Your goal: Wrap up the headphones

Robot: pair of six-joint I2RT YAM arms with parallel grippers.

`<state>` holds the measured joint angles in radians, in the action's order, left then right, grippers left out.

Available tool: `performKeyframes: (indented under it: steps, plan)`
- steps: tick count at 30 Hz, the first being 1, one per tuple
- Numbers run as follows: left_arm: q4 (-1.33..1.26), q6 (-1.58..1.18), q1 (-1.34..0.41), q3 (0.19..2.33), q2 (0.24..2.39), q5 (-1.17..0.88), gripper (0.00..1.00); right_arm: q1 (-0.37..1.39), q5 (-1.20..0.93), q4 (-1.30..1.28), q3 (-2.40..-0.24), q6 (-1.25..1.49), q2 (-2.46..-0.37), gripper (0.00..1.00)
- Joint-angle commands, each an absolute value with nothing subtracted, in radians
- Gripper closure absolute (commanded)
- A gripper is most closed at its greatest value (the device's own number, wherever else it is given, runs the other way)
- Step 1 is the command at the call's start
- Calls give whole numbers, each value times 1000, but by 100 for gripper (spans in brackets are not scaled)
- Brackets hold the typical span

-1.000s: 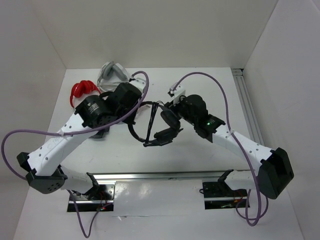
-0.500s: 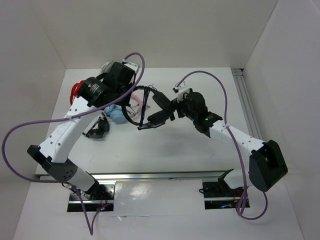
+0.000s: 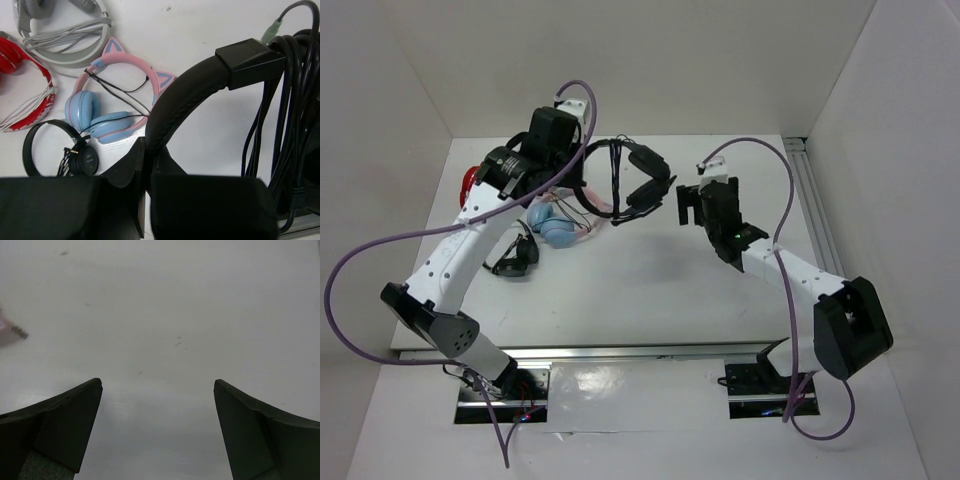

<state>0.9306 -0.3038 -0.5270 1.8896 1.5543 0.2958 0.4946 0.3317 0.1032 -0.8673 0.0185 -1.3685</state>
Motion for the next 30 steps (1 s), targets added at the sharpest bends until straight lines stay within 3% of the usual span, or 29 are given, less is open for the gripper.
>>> performKeyframes:
  steps: [1, 3, 8, 16, 22, 30]
  plan:
    - [784, -362, -518, 1878, 1549, 238, 100, 474, 667, 128, -891, 133, -1390, 0]
    - [756, -362, -518, 1864, 1549, 215, 100, 448, 785, 69, -922, 232, -1410, 0]
    - [692, -362, -538, 1760, 1549, 204, 100, 370, 853, -153, -1009, 419, -1389, 0]
    - [578, -425, -548, 1644, 1595, 181, 100, 370, 680, -346, -1104, 440, -1223, 0]
    - [463, -474, -603, 1579, 1673, 172, 100, 477, 600, -321, -1060, 387, -1053, 0]
    - [451, -535, -621, 1690, 1905, 184, 100, 532, 609, -483, -1115, 396, -922, 0]
